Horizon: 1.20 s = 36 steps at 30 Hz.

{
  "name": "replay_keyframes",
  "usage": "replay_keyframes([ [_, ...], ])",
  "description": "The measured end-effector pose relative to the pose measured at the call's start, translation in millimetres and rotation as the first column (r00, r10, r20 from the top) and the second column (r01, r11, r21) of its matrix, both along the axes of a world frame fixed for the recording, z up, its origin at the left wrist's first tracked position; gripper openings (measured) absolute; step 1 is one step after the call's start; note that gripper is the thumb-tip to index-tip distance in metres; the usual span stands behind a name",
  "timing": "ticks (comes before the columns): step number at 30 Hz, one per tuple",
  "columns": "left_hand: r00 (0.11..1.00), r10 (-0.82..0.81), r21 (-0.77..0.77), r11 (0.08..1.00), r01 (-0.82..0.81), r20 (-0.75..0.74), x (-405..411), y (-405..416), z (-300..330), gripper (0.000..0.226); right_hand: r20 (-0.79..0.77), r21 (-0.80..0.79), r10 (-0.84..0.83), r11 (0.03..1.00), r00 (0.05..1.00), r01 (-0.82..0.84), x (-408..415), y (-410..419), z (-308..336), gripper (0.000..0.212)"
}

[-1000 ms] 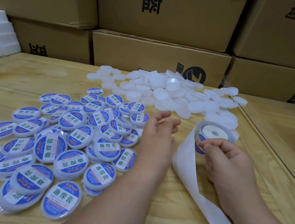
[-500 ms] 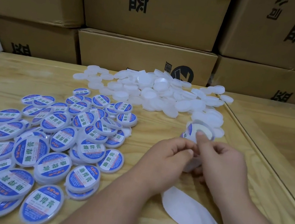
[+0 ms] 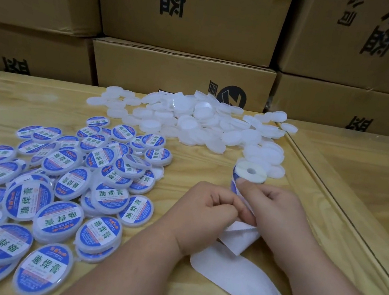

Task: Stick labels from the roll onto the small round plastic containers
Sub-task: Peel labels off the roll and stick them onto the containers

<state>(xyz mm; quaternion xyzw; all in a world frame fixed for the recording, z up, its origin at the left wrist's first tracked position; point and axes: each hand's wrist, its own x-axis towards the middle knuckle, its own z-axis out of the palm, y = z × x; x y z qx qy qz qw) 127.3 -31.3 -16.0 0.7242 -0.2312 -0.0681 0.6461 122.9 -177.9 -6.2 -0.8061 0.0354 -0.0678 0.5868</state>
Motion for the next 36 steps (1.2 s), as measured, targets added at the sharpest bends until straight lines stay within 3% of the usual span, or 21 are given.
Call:
replay_keyframes([
  [2,1.0,-0.03,-0.011,0.999,0.03,-0.01,-0.7,0.9,-0.3,0.04,-0.047,0.017,0.049,0.999,0.998,-0.048,-0.2,-2.9,3.0,0.048],
  [7,0.998,-0.057,-0.027,0.998,0.057,-0.002,-4.1,1.9,2.3,0.035,-0.145,0.023,0.113,0.994,0.983,-0.11,-0.2,-7.9,6.8,0.011],
  [9,0.997,0.074,-0.086,0.994,-0.072,0.028,-2.8,1.2,2.0,0.035,-0.133,0.007,0.053,0.999,0.99,-0.052,0.2,-6.5,3.8,0.01],
  [11,0.941,0.328,-0.092,0.943,-0.32,0.082,0.4,0.7,-0.9,0.032,-0.124,-0.008,0.008,1.0,0.992,-0.009,1.6,-5.4,1.1,0.012],
  [13,0.818,0.543,0.002,0.833,-0.554,0.191,4.2,3.4,-3.9,0.028,-0.112,-0.018,-0.016,1.0,0.994,0.014,3.9,-6.5,-1.5,0.017],
  [15,0.745,0.593,0.143,0.745,-0.652,0.304,9.2,8.4,-5.8,0.028,-0.095,-0.036,-0.027,0.999,0.995,0.023,5.2,-7.2,-3.9,0.021],
  [19,0.793,0.498,0.481,0.631,-0.609,0.35,26.2,7.2,-14.9,0.049,-0.058,-0.057,-0.018,0.998,0.998,0.015,6.0,-6.4,-8.4,0.022],
  [21,0.823,0.438,0.58,0.585,-0.566,0.362,36.7,2.0,-16.6,0.057,-0.038,-0.058,-0.013,0.998,0.999,0.01,6.3,-6.0,-9.9,0.022],
  [24,0.855,0.372,0.629,0.579,-0.518,0.361,58.5,-3.5,-15.7,0.065,-0.016,-0.064,-0.011,0.998,1.0,0.01,7.2,-6.6,-12.8,0.02],
  [27,0.853,0.405,0.657,0.551,-0.515,0.329,88.3,-5.0,-13.8,0.072,0.001,-0.091,-0.021,0.996,1.0,0.021,9.4,-6.4,-15.9,0.018],
  [36,0.775,0.484,0.748,0.31,-0.586,0.407,176.7,-14.9,-12.4,0.098,0.026,-0.086,-0.009,0.996,1.0,0.011,11.4,-6.7,-21.5,0.012],
])
